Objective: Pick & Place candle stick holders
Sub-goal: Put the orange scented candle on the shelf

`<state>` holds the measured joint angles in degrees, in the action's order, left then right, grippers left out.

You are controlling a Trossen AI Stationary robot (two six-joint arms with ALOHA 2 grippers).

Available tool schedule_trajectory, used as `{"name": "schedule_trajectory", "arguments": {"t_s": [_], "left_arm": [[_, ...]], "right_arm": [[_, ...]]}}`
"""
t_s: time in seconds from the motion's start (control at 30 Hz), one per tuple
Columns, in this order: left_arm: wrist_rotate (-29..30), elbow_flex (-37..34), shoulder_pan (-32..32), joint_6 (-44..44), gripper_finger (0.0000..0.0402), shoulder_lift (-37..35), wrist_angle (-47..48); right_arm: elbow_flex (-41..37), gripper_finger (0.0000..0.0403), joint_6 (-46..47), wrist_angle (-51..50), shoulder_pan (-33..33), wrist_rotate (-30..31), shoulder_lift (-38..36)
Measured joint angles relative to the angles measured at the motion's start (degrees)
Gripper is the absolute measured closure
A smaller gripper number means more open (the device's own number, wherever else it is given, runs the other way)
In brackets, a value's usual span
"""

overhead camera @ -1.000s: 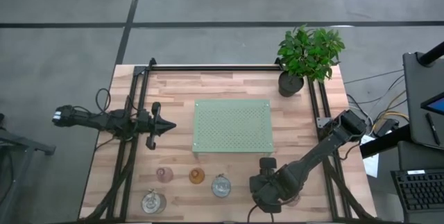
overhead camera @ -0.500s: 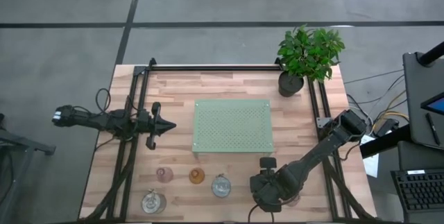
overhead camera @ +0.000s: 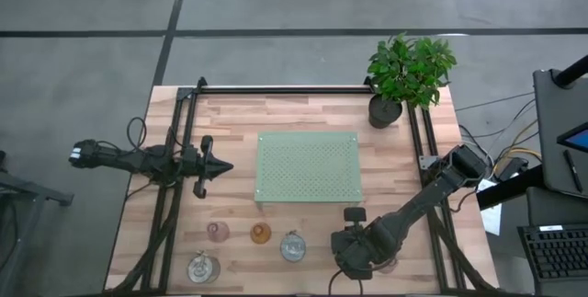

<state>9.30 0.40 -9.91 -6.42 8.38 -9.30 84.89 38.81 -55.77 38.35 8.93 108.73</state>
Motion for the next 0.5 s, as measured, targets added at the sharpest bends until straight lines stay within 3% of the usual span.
{"name": "schedule_trajectory", "arguments": {"t_s": [0.27, 0.5], "left_arm": [[0.01, 0.0, 0.0, 0.0, 0.039, 0.0, 0.0], [0.02, 0.0, 0.0, 0.0, 0.039, 0.0, -0.02]], "right_arm": [[-0.01, 0.0371, -0.28, 0.13, -0.04, -0.09, 0.0], [-0.1, 0.0373, -0.39, -0.2, -0.04, -0.24, -0.57]]}}
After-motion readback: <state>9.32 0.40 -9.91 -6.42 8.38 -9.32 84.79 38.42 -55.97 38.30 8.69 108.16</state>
